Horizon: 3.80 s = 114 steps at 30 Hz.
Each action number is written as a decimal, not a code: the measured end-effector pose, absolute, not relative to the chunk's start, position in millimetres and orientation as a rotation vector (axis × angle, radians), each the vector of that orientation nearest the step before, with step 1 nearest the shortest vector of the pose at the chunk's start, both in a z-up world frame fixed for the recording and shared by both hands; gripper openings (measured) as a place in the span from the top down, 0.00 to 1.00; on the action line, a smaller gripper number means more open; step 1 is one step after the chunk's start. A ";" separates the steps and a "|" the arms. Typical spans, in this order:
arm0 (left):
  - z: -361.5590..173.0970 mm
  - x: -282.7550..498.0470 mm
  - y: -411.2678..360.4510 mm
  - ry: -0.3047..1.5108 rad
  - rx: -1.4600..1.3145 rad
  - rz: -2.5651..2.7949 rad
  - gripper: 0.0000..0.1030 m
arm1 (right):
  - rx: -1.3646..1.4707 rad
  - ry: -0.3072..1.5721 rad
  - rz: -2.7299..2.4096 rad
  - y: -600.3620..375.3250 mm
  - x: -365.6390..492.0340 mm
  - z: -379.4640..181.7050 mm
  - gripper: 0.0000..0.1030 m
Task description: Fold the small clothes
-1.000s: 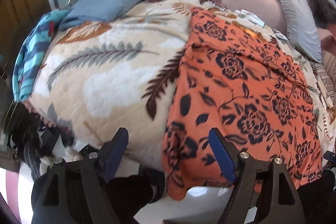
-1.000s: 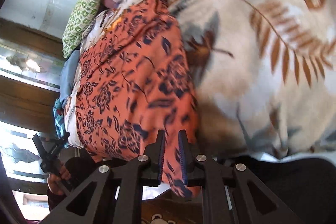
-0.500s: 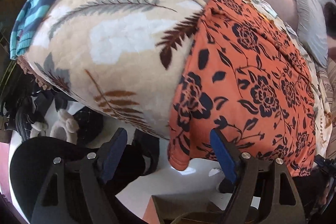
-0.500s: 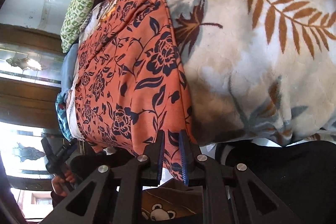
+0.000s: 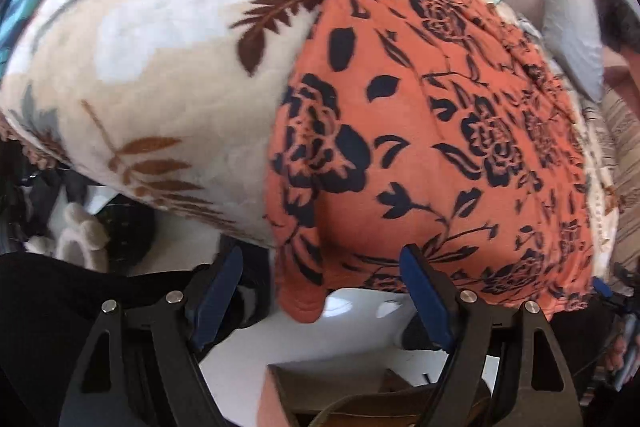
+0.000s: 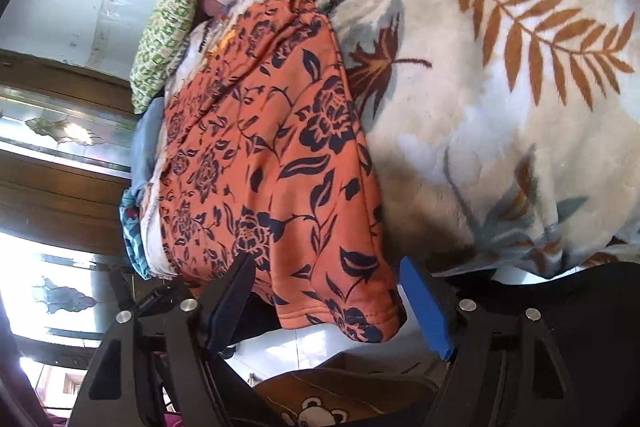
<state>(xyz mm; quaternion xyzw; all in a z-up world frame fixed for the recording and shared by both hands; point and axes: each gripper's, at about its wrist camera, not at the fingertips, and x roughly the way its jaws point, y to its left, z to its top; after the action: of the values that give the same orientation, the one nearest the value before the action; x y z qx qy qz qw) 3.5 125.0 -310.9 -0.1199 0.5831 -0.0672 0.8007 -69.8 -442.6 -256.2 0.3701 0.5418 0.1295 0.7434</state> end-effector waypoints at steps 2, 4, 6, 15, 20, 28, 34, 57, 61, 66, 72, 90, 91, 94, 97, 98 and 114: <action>-316.3 2.5 125.0 1.253 -0.257 -0.169 0.37 | 0.823 1.193 0.277 -443.3 -69.0 -260.0 0.24; -321.4 4.0 123.2 1.266 -0.258 -0.192 0.51 | 0.834 1.186 0.281 -443.4 -69.9 -261.7 0.24; -329.3 4.3 126.0 1.273 -0.275 -0.194 0.60 | 0.839 1.192 0.294 -442.5 -68.9 -264.5 0.24; -334.2 7.0 148.3 1.296 -0.287 -0.060 0.31 | 0.785 1.220 0.296 -434.8 -64.0 -261.6 0.24; -339.2 14.4 152.4 1.281 -0.297 -0.046 0.31 | 0.786 1.238 0.278 -432.2 -61.4 -265.6 0.24; -336.7 11.4 141.2 1.280 -0.299 -0.154 0.66 | 0.828 1.232 0.260 -435.3 -64.8 -268.7 0.24; -346.0 5.6 122.8 1.325 -0.268 -0.190 0.82 | 0.814 1.239 0.240 -435.2 -65.9 -271.3 0.24; -196.7 34.9 136.0 1.060 -0.406 -0.439 0.95 | 1.107 0.880 0.513 -443.4 -30.5 -186.8 0.86; -167.6 58.3 145.5 1.000 -0.405 -0.436 0.95 | 1.137 0.822 0.462 -463.2 -14.1 -181.9 0.86; -171.9 89.8 148.1 1.035 -0.414 -0.404 0.95 | 1.161 0.844 0.396 -481.7 5.7 -192.4 0.86; -192.8 74.2 154.7 1.079 -0.422 -0.391 0.95 | 1.059 1.073 0.344 -473.7 -4.1 -209.5 0.83; -164.7 31.4 148.7 1.019 -0.425 -0.432 0.95 | 0.526 1.236 0.116 -302.7 10.6 -238.7 0.17; -164.0 30.3 150.0 1.016 -0.432 -0.436 0.95 | 0.485 1.217 0.099 -300.3 11.8 -243.0 0.19; -165.4 27.5 155.0 1.015 -0.452 -0.441 0.95 | 0.487 1.184 0.109 -312.2 2.0 -244.1 0.47; -170.4 28.0 159.9 1.023 -0.469 -0.434 0.95 | 0.730 1.208 0.132 -361.1 -9.2 -256.8 0.80; -172.2 29.1 161.6 1.025 -0.481 -0.433 0.95 | 0.754 1.212 0.097 -380.6 -14.1 -262.2 0.82; -162.2 40.7 164.6 1.011 -0.507 -0.430 0.95 | 1.150 1.101 0.266 -448.9 -44.1 -259.4 0.84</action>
<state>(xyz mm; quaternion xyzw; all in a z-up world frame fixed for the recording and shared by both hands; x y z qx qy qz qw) 40.7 164.6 -162.2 -0.2384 0.4752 -0.2020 0.8225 -44.1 -448.9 -259.4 0.5144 0.4927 0.1191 0.6917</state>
